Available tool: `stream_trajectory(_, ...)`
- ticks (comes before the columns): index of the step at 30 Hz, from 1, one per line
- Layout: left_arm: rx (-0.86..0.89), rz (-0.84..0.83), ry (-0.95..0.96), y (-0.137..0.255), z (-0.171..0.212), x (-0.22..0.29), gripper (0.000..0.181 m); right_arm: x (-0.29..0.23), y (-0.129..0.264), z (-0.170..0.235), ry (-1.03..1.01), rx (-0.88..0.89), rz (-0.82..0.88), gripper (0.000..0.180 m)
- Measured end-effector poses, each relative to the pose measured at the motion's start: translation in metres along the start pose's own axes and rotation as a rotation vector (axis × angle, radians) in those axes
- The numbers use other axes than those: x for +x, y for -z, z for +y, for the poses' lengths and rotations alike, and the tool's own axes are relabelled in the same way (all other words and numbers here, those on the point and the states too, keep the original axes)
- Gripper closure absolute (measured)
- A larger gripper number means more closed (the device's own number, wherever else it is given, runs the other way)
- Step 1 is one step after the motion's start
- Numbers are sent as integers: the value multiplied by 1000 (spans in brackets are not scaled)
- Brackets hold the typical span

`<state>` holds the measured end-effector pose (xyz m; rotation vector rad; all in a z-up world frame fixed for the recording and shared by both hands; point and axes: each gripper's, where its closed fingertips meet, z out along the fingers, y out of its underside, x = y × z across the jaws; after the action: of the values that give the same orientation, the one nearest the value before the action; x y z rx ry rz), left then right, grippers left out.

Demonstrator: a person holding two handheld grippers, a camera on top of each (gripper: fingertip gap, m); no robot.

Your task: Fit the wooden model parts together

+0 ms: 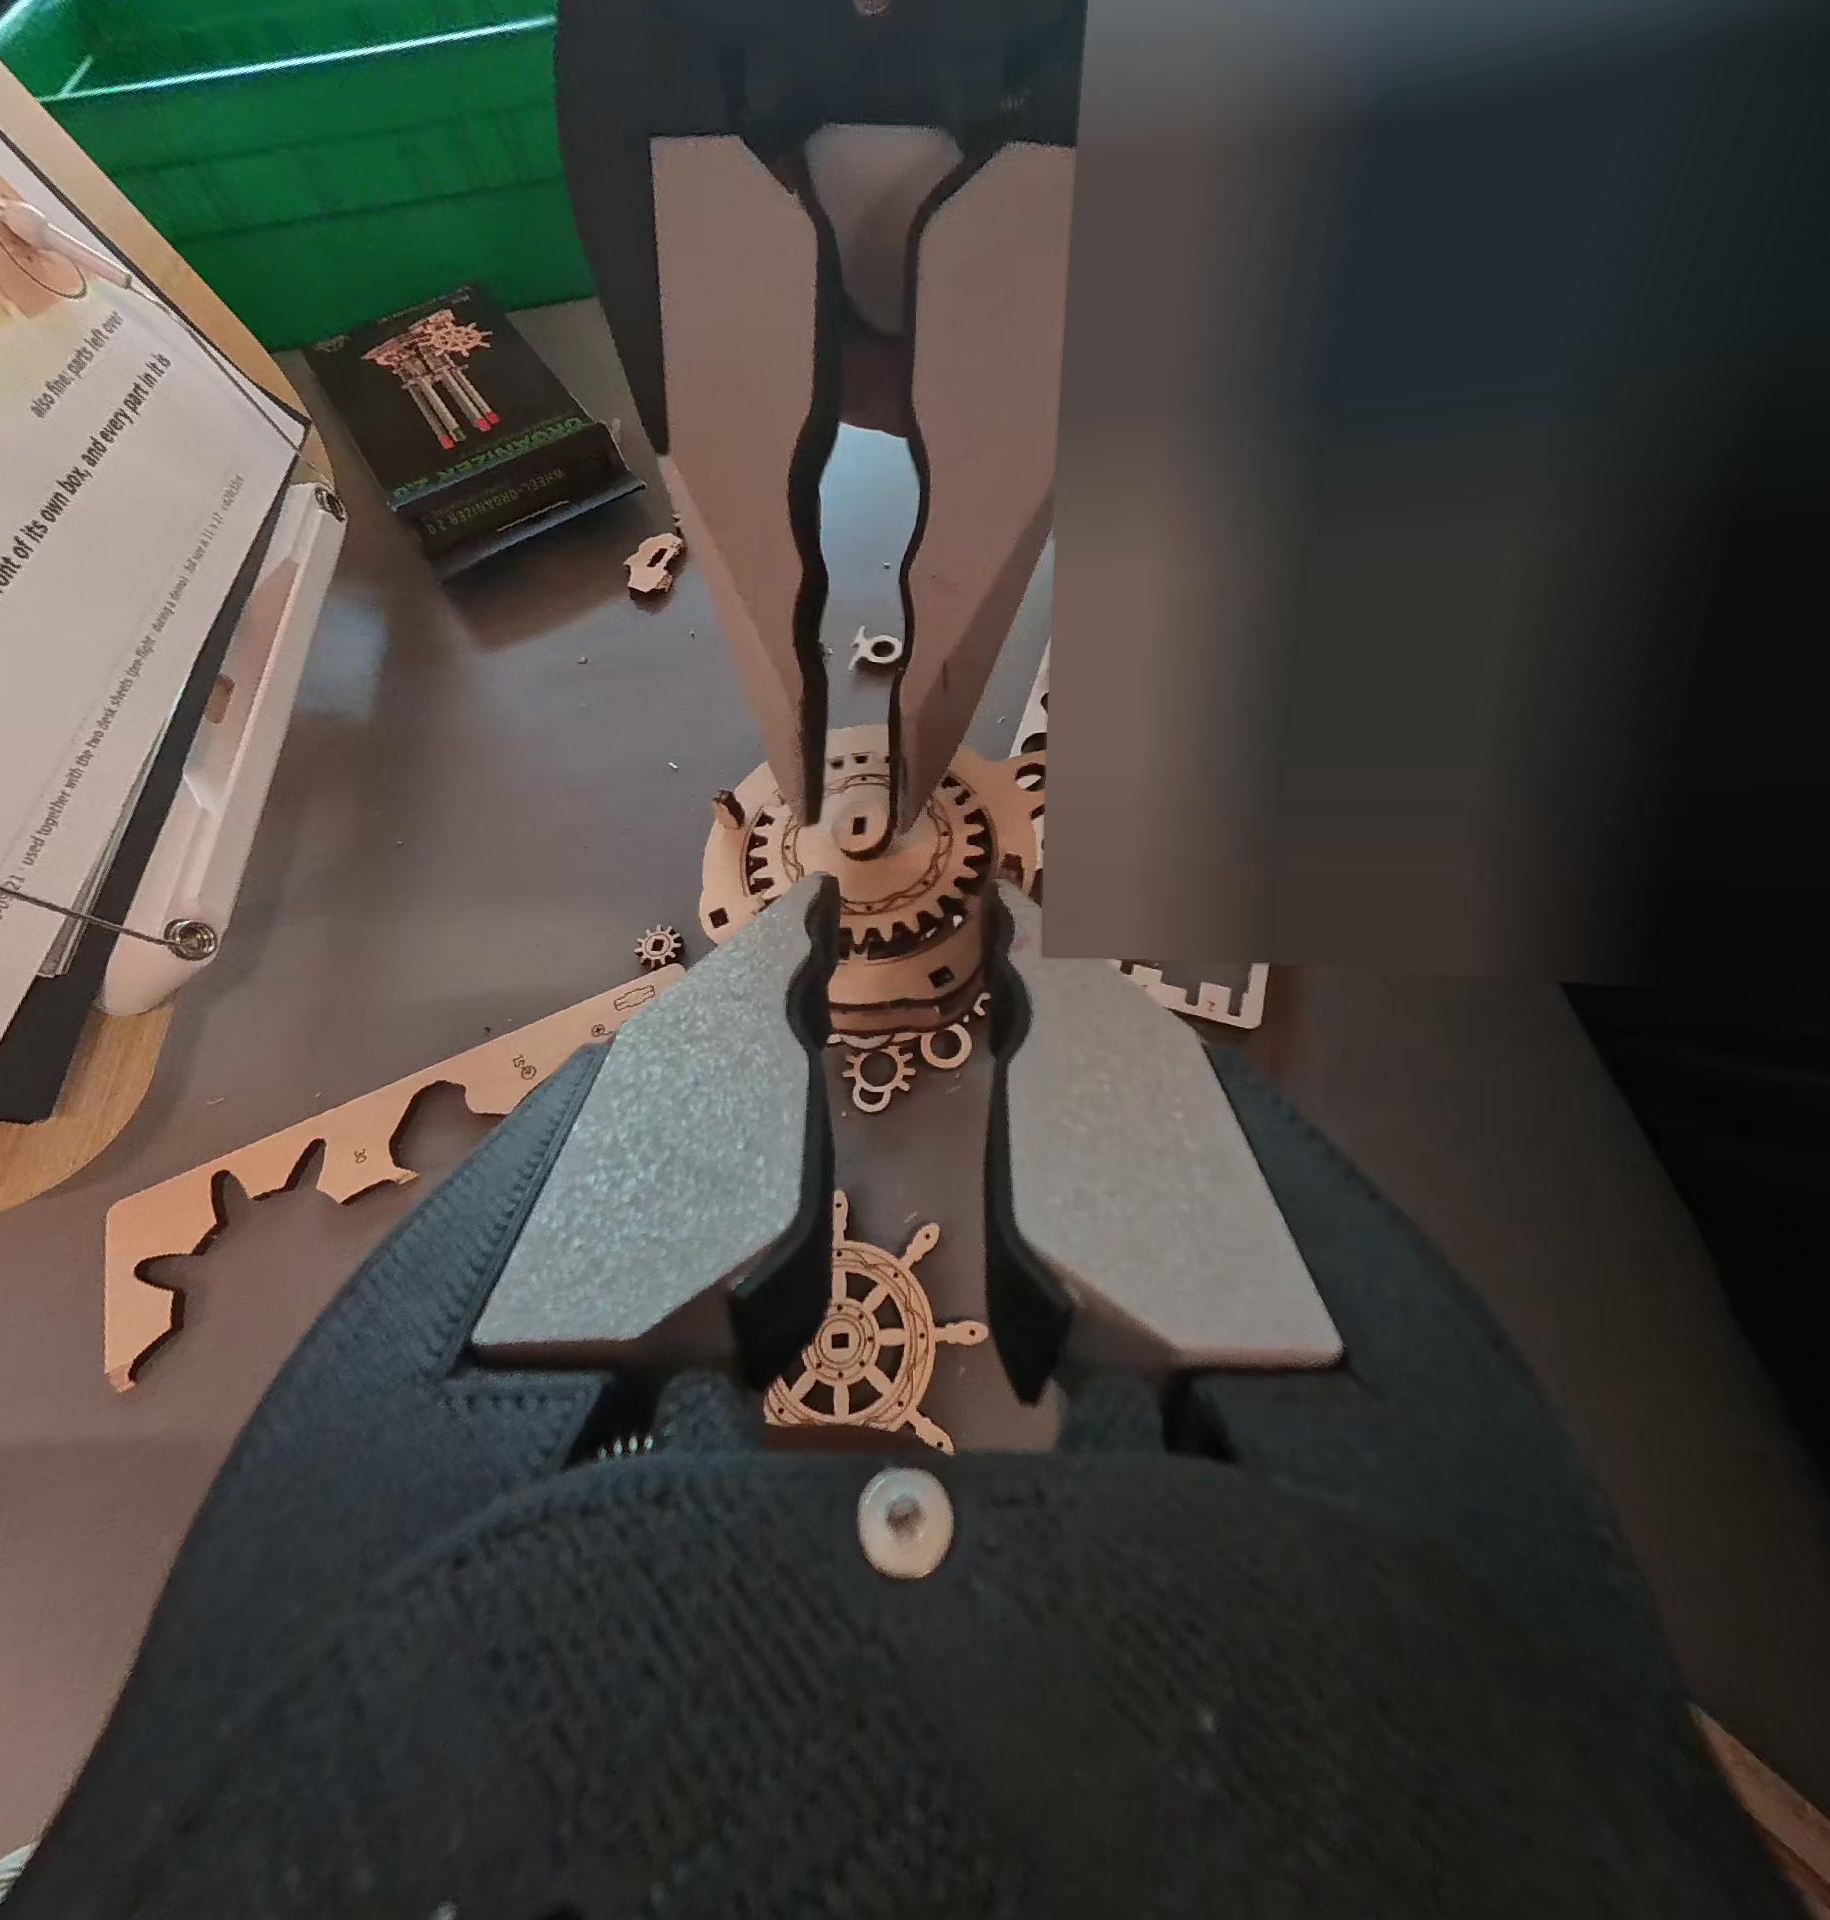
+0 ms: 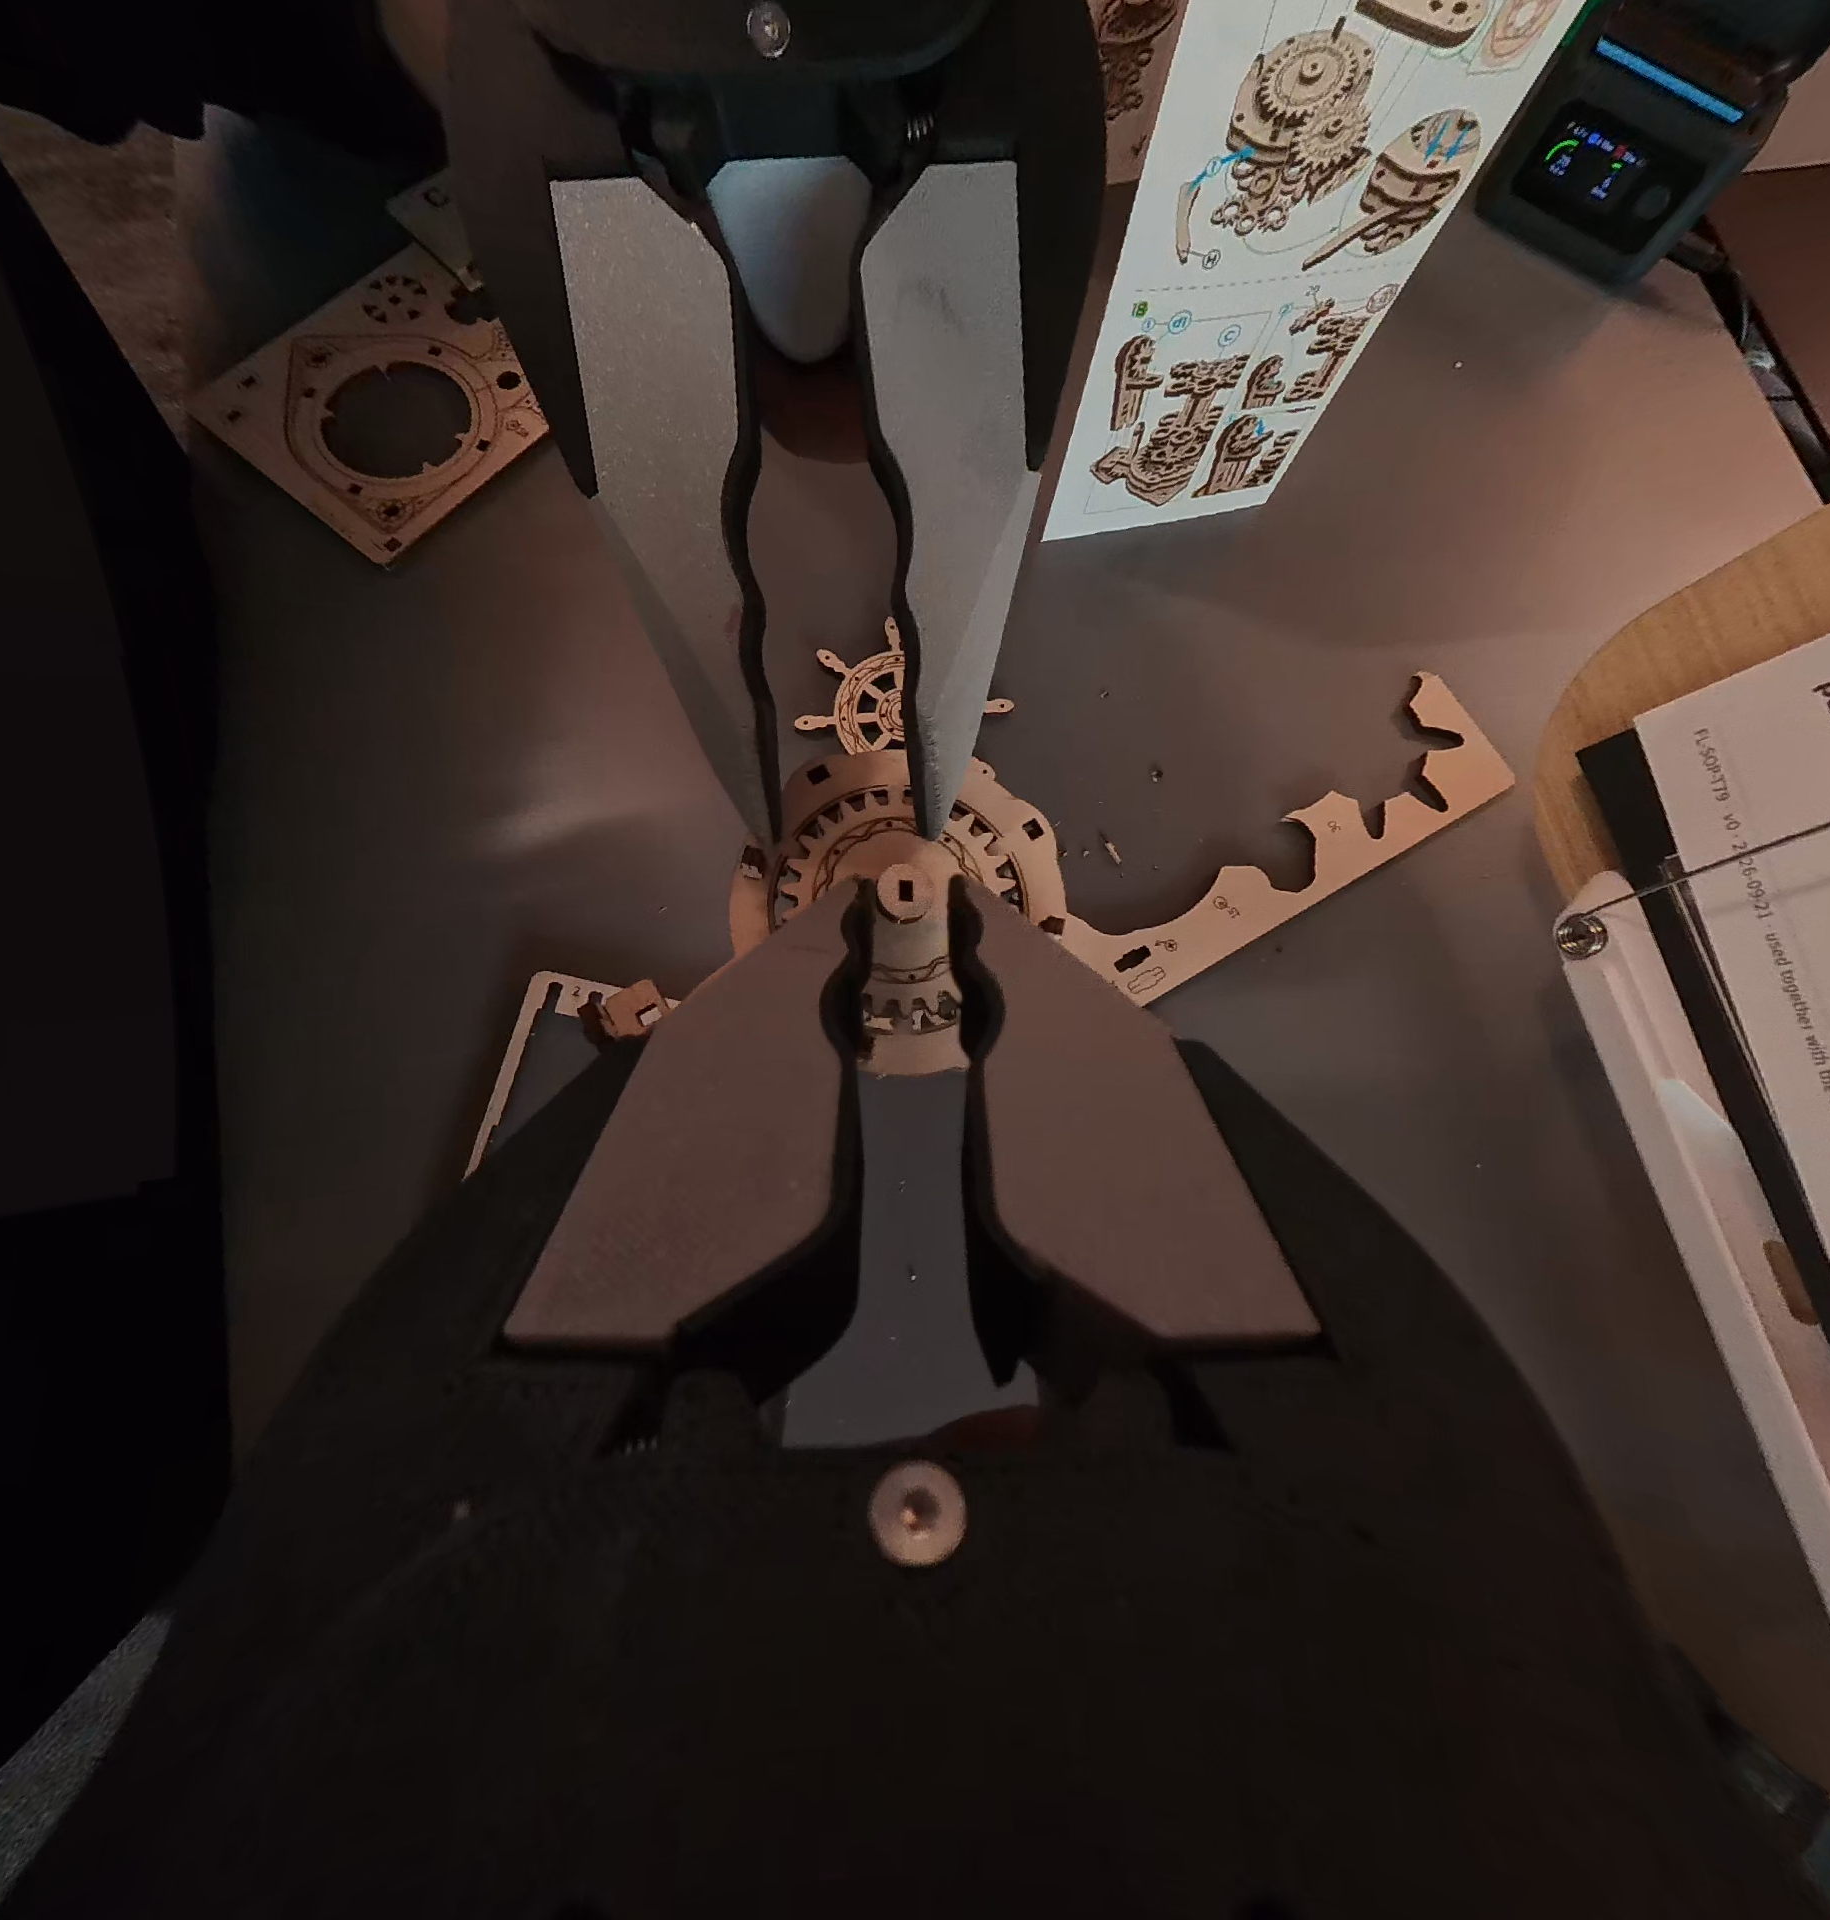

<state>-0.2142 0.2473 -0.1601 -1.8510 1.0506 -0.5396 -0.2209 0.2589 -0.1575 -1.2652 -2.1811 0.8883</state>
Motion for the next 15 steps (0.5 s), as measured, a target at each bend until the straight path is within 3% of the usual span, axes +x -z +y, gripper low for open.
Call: stream_trajectory(15,0,11,8,1,0,0,157,-3,5,-5,0,34,-29,171)
